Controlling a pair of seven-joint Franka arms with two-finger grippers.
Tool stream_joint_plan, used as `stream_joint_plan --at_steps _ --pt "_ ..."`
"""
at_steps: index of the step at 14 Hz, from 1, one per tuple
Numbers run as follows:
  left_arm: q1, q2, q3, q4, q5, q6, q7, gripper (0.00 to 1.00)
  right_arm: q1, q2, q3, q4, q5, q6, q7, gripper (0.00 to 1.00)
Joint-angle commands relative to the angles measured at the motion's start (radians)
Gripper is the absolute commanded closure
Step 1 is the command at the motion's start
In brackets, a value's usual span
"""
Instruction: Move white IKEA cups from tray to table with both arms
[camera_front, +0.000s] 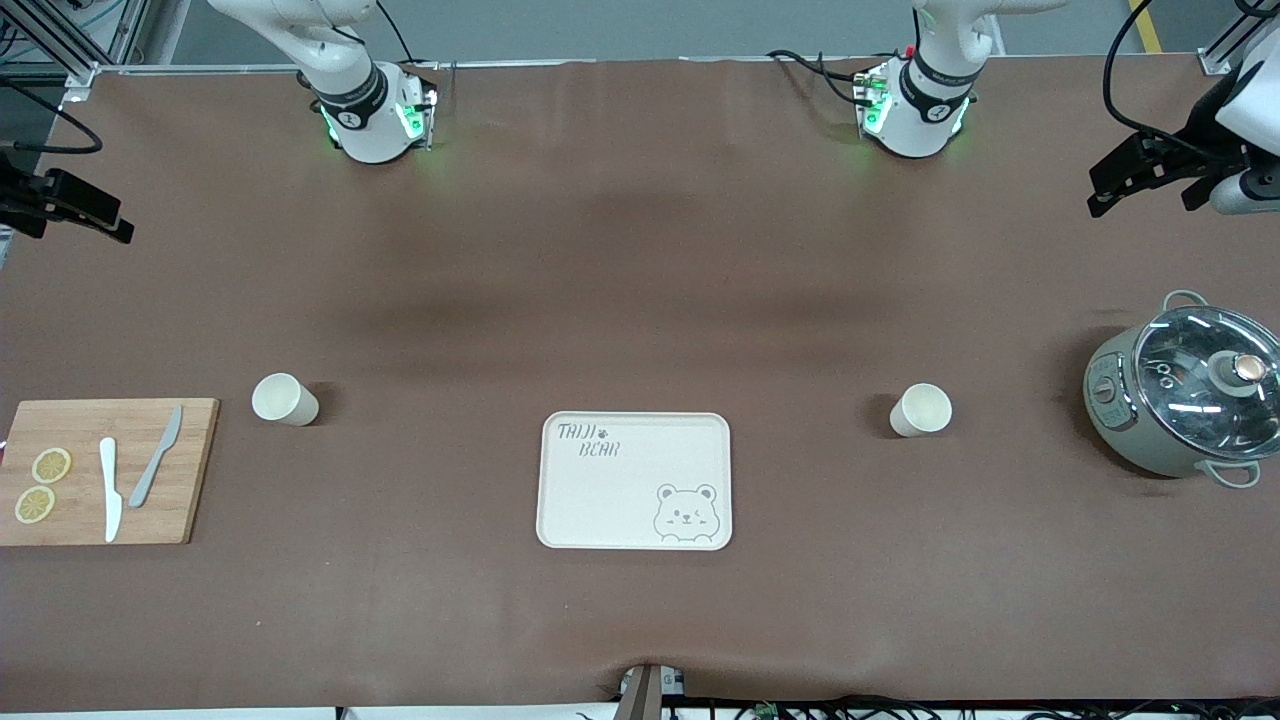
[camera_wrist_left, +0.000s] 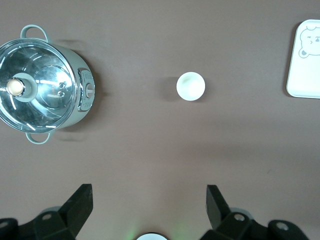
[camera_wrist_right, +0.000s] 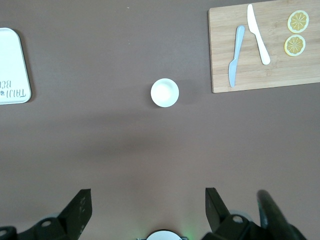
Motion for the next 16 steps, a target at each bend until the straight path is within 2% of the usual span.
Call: stream_joint_plan --at_steps 1,16 --pt "0.005 0.009 -0.006 0.019 0.021 -0.014 0.003 0.00 0.003 -0.030 0.002 -0.030 -0.015 0.012 0.015 0.00" --pt "0.005 0.024 -0.003 0.046 0.019 -0.014 0.005 0.00 0.004 -0.028 0.002 -0.021 -0.015 0.005 0.015 0.00"
